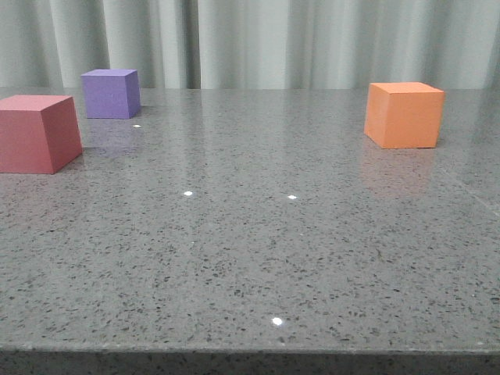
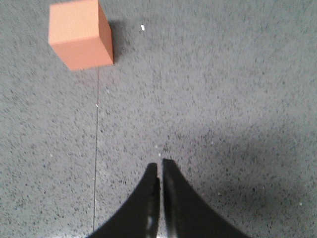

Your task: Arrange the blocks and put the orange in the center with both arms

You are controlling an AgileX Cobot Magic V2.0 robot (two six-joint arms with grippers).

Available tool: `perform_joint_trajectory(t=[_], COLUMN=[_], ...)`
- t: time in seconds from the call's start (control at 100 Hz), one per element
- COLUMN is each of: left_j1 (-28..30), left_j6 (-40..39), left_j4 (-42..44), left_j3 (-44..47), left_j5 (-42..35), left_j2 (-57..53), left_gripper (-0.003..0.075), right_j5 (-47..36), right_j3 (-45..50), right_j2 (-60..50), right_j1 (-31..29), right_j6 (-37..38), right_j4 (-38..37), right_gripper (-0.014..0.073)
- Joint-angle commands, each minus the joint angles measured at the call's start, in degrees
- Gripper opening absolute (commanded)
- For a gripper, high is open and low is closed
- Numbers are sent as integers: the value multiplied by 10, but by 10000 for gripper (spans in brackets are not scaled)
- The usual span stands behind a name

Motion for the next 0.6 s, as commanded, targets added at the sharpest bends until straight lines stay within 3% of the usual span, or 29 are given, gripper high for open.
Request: perform_joint_trajectory(t=[0.0,0.14,0.21,0.59], left_j1=[1,1,1,1], left_j6=[-6,-6,-6,-6], left_j4=[0,0,0,0], left_j3=[25,25,25,25], left_j5=[-46,-46,-46,-46], left_j2=[-21,-21,-21,-21], left_gripper=[-20,-20,-20,-20], right_j5=[-12,-12,-27,-45], right_j3=[-20,-20,-20,-54], right_j2=[13,21,21,83], right_j1=[-5,-5,-5,27], right_j6=[-4,-4,-4,-40], right_j4=[-2,-4,-5,59], right_gripper=[227,546,664,647])
